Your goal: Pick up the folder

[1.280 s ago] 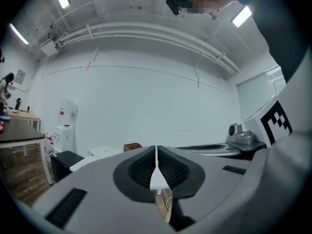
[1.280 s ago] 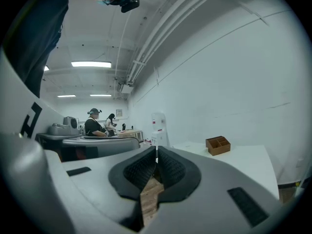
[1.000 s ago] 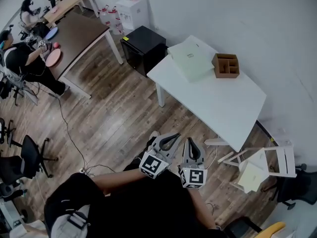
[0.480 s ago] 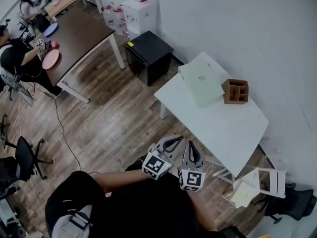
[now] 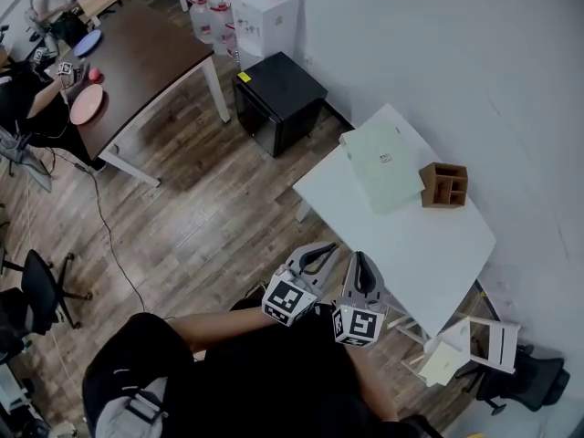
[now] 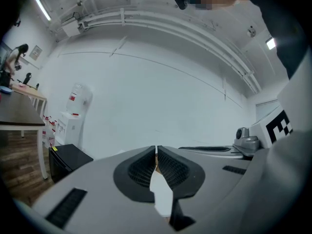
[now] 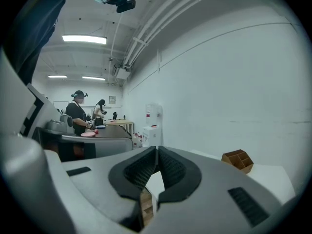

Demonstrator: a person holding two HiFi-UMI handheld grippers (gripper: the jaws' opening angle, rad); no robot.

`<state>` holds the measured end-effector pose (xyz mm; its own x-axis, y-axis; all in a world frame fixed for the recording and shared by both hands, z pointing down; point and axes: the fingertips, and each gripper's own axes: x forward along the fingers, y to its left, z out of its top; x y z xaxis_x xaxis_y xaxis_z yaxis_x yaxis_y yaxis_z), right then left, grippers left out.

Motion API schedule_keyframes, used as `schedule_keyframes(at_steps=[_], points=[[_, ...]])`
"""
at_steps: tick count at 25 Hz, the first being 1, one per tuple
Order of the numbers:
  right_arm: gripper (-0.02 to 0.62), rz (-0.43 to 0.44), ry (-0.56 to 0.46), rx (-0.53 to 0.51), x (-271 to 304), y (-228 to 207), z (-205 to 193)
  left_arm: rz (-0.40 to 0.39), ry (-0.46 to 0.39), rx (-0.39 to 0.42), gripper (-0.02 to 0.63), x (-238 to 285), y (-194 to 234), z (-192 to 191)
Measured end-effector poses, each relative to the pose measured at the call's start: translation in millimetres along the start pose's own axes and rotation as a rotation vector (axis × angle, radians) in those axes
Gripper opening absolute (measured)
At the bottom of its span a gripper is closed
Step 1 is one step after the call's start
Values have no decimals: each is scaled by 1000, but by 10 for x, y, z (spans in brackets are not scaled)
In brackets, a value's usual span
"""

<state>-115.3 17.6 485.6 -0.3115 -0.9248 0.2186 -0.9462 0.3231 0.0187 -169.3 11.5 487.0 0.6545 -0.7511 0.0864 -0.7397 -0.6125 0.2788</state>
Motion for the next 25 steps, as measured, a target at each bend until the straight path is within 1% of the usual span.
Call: schedule_keyframes(at_steps=[5,9,14,16,20,25], points=[[35,-4,8,23,164,14,-7,10,18,-1,25,11,191,0],[35,4,20,39,257,15,-83,-4,36,0,25,51,252,-75],[35,33,17,40,435,46,-96,37,36,-14,25,106,483,-49],[35,24,8,45,493,-41,-76,51,43,-10,25,175,562,-33],[35,-11,8,64,639,-280,-119,53,54,-6,25,372,667,-35],[35,-32,19,100,863,-473,-178,47,87,26,25,675,783,-23]])
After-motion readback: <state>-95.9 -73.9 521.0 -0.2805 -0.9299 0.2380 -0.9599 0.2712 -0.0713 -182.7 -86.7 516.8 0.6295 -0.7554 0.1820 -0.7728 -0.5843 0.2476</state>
